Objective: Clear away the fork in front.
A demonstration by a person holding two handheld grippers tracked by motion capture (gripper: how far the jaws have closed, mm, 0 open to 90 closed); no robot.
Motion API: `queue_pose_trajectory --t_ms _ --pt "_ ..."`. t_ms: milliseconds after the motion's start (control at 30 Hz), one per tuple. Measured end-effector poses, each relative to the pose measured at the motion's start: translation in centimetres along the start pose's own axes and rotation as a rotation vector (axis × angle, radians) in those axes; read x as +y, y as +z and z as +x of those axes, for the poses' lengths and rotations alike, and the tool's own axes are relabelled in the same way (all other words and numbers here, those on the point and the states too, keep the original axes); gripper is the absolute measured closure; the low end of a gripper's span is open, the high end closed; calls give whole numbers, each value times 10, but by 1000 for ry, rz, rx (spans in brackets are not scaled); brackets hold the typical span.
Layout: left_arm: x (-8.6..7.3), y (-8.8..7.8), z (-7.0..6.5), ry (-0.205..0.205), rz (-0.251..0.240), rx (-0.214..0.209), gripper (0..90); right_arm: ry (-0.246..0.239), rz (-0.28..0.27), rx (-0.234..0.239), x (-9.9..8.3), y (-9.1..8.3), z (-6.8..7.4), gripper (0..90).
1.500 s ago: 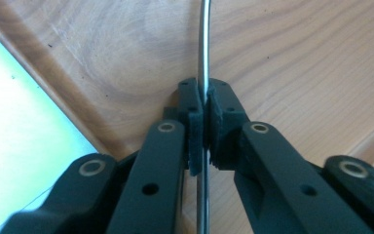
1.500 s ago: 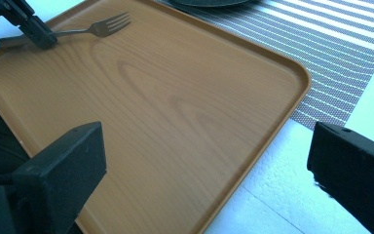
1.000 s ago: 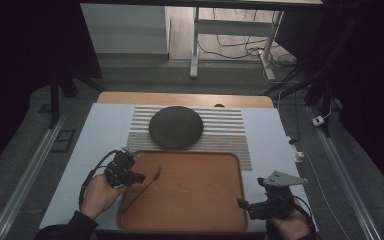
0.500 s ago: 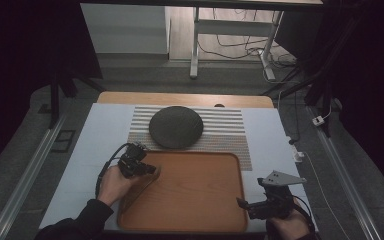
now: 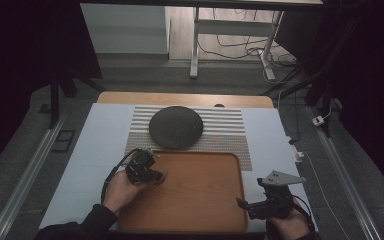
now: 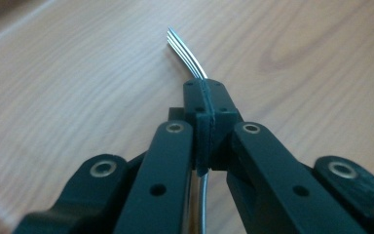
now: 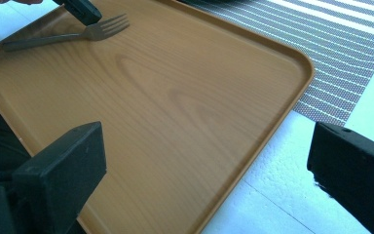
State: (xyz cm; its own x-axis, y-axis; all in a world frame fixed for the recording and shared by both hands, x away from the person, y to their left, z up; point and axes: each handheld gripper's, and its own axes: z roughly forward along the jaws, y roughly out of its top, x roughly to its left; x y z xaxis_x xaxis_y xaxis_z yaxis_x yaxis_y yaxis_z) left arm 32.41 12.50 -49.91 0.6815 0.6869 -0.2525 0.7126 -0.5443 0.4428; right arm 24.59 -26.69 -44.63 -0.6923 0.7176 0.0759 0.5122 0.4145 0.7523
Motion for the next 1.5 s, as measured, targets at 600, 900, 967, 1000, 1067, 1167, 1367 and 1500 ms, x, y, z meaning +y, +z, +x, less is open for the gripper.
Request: queue_pose_trajectory --t_ms 600,900,967,1000,1067,1167,1367,1500 --pt "-2 8 -23 39 29 -85 884 1 1 9 0 0 -1 11" --pt "-1 25 -37 91 55 -154 884 6 -1 16 0 0 -1 11" --pt "-1 29 -39 111 61 -138 884 7 1 14 0 0 -1 11" --pt "-1 29 -38 105 55 -137 884 7 -1 15 0 0 -1 11" --pt "1 28 -36 101 51 -98 884 9 0 16 0 0 -1 11" --pt "1 25 -26 74 41 -61 884 11 -1 19 0 0 -2 11" --pt "0 16 1 5 26 2 884 12 1 19 0 0 -2 11" --pt "-4 9 18 -46 20 23 884 11 7 15 0 0 -2 11"
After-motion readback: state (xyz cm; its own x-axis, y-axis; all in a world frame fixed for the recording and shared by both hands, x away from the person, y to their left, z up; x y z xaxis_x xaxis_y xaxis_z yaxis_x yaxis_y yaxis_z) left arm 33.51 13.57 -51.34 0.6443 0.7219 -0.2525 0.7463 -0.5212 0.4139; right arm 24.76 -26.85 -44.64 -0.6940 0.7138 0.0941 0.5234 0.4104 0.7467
